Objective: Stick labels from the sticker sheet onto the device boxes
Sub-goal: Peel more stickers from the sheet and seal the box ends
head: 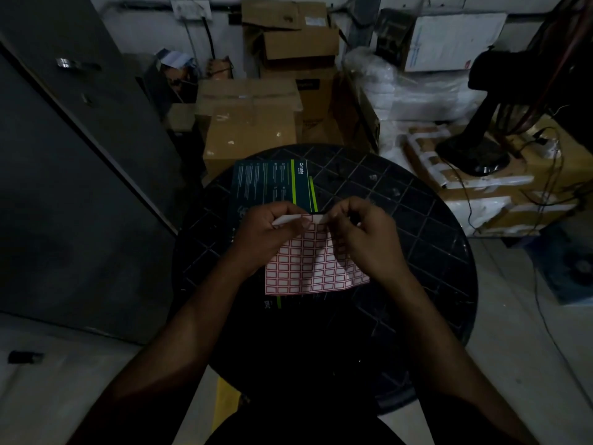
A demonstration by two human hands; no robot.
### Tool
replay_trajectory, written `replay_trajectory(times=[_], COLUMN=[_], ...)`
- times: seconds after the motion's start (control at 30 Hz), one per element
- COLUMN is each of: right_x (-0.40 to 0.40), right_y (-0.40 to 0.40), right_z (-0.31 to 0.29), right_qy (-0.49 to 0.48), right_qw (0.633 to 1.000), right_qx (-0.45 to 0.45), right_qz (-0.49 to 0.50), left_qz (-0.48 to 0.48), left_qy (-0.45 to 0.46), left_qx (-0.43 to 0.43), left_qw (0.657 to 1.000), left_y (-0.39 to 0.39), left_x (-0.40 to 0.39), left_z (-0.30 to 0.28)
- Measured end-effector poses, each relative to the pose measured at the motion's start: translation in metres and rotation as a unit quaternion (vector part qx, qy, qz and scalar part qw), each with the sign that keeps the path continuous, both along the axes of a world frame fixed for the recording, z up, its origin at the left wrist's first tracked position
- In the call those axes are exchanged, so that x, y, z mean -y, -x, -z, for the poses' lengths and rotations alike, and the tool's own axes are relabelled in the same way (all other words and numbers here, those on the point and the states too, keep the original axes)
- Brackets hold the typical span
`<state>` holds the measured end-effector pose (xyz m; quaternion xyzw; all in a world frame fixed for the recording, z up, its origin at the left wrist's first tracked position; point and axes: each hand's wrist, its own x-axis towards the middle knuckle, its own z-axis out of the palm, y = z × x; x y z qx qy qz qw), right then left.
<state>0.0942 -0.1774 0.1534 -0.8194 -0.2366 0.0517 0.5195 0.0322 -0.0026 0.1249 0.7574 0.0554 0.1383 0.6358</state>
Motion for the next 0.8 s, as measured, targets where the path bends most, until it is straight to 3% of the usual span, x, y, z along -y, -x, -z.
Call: replay_trajectory(times=[0.27,0.43,0.8], right_x=[0.013,0.026,0.06], right_y=[-0.005,-0.011,-0.018], right_z=[0.007,0.005,0.018], right_qy=[-0.054,-0.071,-0.112], right_qw=[0.994,0.989,0.964], right_qx=[-0.049,-0.132,-0.229], right_qz=[0.081,-0.011,-0.075], left_qz=[-0.008,-0.017,0.0], left_qy=[0.007,-0.005,-0.041], left_qx=[-0.004,-0.005,0.028], left_qw=[1.0,1.0,0.999], left_y=[0.002,0.002,0.001], left_x=[-0.002,-0.001,0.001], left_z=[0.001,0.0,0.003])
